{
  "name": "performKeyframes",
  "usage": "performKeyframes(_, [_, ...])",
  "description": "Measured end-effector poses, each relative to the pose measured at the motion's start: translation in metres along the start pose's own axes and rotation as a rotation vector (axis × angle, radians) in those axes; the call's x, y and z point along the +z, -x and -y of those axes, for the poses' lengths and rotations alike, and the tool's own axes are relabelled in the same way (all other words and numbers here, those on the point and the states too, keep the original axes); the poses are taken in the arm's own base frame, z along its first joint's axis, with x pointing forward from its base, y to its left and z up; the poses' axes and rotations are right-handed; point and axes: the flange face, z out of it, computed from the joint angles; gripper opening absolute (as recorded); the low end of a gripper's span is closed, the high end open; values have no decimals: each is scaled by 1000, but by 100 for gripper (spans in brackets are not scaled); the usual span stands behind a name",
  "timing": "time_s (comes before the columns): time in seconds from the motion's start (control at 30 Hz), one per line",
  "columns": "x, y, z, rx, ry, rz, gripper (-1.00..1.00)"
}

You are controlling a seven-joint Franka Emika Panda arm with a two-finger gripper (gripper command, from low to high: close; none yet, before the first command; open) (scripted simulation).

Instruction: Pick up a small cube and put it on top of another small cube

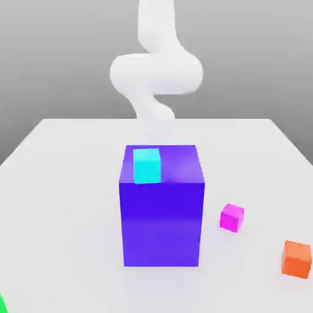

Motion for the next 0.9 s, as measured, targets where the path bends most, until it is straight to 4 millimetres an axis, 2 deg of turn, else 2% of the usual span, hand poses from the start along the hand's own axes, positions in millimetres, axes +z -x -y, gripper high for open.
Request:
performKeyframes(0.17, [115, 83, 3, -189, 48, 192, 0])
performKeyframes(0.33, [200, 193, -18, -399, 101, 374, 0])
performKeyframes(0.47, [246, 293, -61, -595, 151, 524, 0])
performKeyframes(0.6, [269, 396, -134, -829, 215, 682, 0])
performKeyframes(0.67, [278, 417, -151, -872, 222, 712, 0])
performKeyframes(0.9, [314, 445, -180, -882, 226, 721, 0])
